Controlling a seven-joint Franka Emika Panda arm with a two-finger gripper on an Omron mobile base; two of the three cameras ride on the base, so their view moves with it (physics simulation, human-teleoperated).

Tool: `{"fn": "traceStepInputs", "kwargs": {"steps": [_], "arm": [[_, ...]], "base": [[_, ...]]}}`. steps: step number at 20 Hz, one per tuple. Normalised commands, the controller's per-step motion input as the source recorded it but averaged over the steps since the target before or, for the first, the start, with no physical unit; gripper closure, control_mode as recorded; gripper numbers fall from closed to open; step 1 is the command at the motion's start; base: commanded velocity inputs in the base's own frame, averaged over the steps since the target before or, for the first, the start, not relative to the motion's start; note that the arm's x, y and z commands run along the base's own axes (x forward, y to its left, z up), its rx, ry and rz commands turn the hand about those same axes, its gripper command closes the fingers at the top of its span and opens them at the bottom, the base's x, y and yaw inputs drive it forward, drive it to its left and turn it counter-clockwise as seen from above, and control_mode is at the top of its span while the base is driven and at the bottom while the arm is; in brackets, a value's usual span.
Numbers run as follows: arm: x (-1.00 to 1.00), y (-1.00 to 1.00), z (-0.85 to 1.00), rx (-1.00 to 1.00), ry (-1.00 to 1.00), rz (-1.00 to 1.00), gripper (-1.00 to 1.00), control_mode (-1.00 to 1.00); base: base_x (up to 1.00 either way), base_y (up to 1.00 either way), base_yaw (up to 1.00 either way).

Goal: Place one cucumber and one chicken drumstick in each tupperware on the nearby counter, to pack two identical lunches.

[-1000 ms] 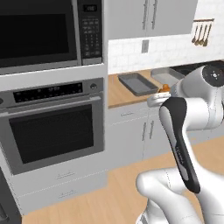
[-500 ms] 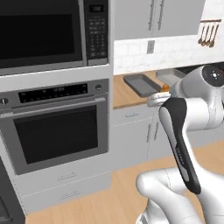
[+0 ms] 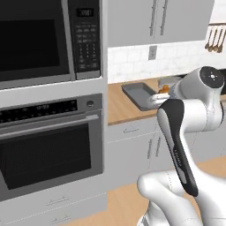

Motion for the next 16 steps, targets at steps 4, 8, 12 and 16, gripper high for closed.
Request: {"fn": "traceStepInputs", "kwargs": {"steps": [4, 8, 12, 16], "arm": [[0.0, 0.0, 0.0, 0.0, 0.0, 0.0, 1.0, 1.0], [0.0, 0.0, 0.0, 0.0, 0.0, 0.0, 1.0, 1.0], [0.0, 0.0, 0.0, 0.0, 0.0, 0.0, 1.0, 1.0], [0.0, 0.0, 0.0, 0.0, 0.0, 0.0, 1.0, 1.0]], "base": [[0.88, -1.0, 0.12], [0.71, -1.0, 0.15], [0.58, -1.0, 0.17], [0.64, -0.8, 0.17]]}}
